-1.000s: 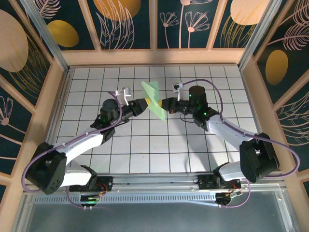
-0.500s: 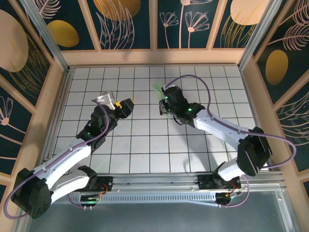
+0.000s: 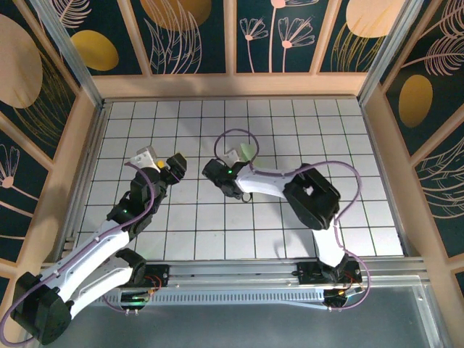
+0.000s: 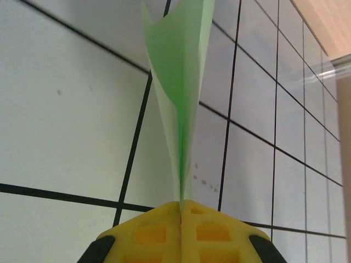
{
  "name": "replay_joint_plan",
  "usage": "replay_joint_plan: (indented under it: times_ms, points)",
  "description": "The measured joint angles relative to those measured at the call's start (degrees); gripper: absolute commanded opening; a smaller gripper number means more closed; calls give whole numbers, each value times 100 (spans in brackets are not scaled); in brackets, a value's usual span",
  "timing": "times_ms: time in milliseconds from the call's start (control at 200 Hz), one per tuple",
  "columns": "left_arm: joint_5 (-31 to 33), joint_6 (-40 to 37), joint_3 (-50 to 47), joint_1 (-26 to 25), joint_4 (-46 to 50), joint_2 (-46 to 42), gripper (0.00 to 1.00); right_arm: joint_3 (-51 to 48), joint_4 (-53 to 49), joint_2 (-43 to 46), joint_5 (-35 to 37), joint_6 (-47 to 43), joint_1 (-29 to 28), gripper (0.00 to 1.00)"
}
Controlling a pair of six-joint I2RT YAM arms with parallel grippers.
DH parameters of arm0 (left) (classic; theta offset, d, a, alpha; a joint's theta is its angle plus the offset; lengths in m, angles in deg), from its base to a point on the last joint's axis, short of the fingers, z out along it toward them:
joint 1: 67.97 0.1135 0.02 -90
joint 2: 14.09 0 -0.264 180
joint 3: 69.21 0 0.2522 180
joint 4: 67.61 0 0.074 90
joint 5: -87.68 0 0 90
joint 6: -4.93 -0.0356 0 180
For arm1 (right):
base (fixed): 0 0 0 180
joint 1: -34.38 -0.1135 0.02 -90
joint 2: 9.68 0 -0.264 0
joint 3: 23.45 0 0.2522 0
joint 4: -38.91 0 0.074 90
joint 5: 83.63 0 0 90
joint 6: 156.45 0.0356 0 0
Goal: Fold a paper plane with a square sheet of paper (fold left side to right side)
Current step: Turn over the paper at the center of the table.
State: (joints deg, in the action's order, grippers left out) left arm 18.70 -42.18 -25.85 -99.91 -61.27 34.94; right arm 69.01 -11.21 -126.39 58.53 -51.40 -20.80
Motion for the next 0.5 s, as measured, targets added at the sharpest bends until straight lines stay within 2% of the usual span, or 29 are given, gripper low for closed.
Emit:
replay_joint_plan:
  times_ms: [145,300,500]
  points:
    - [26,-2,0,0,20,61,77,13,-162,-264,-2,46,-13,28]
    - [28,-2,0,0,20,164,77,11,-17,-249,-525,20,-11,52]
    - [-114,-4,0,0,-11,396,77,-339,446,424,-1539,105,133,70]
